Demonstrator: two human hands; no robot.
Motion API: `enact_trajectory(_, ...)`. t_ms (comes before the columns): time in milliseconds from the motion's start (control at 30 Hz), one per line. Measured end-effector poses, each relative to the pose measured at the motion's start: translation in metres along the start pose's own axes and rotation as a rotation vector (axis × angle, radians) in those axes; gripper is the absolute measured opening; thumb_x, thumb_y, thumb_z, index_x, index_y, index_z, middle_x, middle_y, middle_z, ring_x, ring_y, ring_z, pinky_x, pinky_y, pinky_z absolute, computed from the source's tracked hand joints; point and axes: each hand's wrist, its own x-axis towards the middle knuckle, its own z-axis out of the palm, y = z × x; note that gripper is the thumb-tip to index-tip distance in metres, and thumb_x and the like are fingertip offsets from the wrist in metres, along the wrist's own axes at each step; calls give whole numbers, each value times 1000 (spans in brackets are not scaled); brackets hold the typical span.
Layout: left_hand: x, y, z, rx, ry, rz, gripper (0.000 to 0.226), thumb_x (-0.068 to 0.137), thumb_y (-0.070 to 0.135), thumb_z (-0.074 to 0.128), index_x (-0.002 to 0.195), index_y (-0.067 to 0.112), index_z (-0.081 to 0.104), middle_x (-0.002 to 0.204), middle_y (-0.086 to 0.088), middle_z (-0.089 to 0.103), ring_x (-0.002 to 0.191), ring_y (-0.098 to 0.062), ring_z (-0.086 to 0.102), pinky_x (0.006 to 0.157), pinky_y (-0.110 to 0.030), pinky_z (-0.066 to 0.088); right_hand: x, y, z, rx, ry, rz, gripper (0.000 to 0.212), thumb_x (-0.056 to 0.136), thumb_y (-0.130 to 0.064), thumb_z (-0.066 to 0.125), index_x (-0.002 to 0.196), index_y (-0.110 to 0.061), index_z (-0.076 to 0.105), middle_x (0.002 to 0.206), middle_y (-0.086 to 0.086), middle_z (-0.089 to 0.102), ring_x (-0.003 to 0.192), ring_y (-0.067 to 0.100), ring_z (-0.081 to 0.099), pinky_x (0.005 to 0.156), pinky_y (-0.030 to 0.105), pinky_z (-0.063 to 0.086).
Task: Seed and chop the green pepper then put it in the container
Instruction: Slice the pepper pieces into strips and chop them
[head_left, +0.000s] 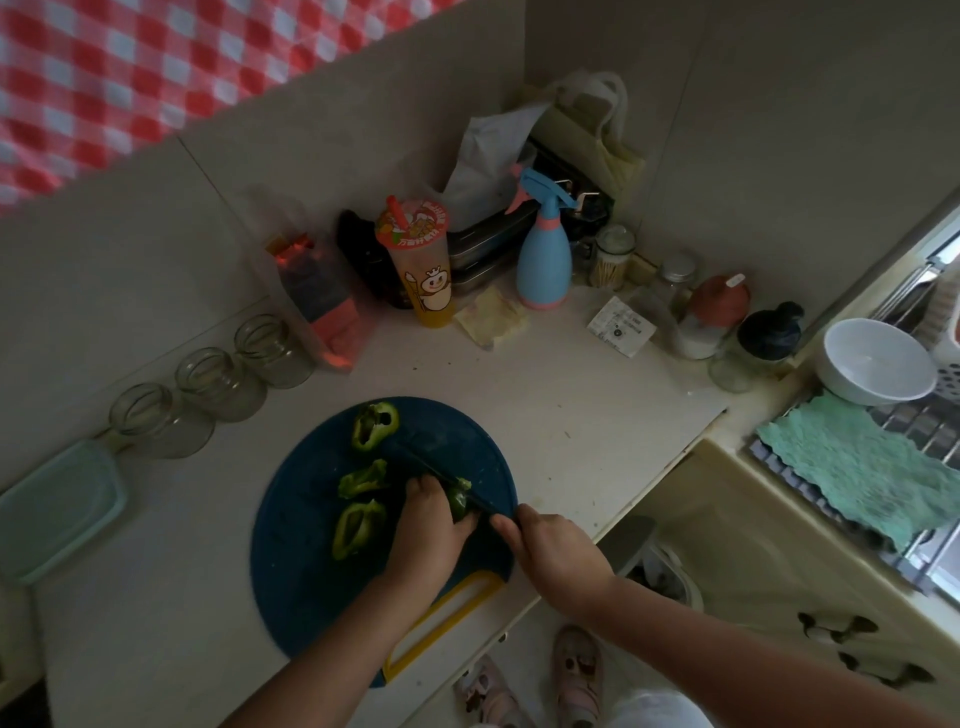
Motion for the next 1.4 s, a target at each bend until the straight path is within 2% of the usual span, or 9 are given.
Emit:
enact_trajectory(233,11,7,-2,223,-97,-21,52,85,28,64,123,3,40,126,-13,49,114,-22,54,89,-24,44,4,3,-8,115,-45,12,65,85,-66,15,91,-14,55,74,0,56,69,19,58,66,32,48)
enact_trajectory(400,14,6,-2,224,-91,15,51,86,27,63,124,3,39,126,-13,50,114,-22,54,87,-23,43,6,2,-15,312,-104,116,52,95,-56,27,66,-19,48,62,-2,50,57,11,47,57,22,37)
enact_trajectory(533,17,2,-3,172,-108,32,60,85,24,65,132,3,35,129,-12,49,118,-21,51,91,-22,42,8,-1,-16,384,-128,163,55,98,-52,28,66,-13,49,69,6,56,62,16,51,65,29,40)
enact_trajectory(667,17,0,-3,175,-99,48,66,84,25,66,136,4,31,131,-12,48,119,-19,51,92,-20,41,7,-6,-11,352,-133,167,53,99,-50,25,65,-15,46,63,0,52,55,9,47,50,12,36)
enact_trajectory(767,17,-2,-2,169,-101,49,72,85,26,66,140,5,26,136,-12,44,124,-19,49,95,-20,40,9,-12,-7,337,-137,188,53,100,-49,24,62,-19,45,59,-5,49,51,4,45,47,8,34)
enact_trajectory(1033,14,-11,-4,46,-84,90,71,84,21,66,142,10,27,135,-11,46,123,-20,49,97,-23,40,16,-21,3,404,-56,252,59,98,-54,22,70,-13,54,68,4,58,63,16,57,66,27,46)
enact_trajectory(1167,15,-10,-4,32,-85,56,71,83,26,67,141,8,30,132,-13,51,121,-23,52,95,-27,44,17,-26,11,232,-42,231,63,97,-57,19,86,-10,59,85,12,65,79,27,63,79,42,52)
enact_trajectory(1267,17,-12,-7,19,-99,26,69,82,30,69,136,6,35,128,-15,54,120,-25,54,95,-30,48,18,-33,14,85,-41,210,59,97,-57,19,93,-12,57,92,12,66,85,29,63,76,39,51)
enact_trajectory(1400,19,-16,-11,10,-143,-8,73,82,29,69,139,5,32,129,-18,53,114,-28,57,93,-36,51,18,-39,15,50,-55,220,60,98,-56,19,102,-10,57,98,12,65,90,29,63,74,36,48)
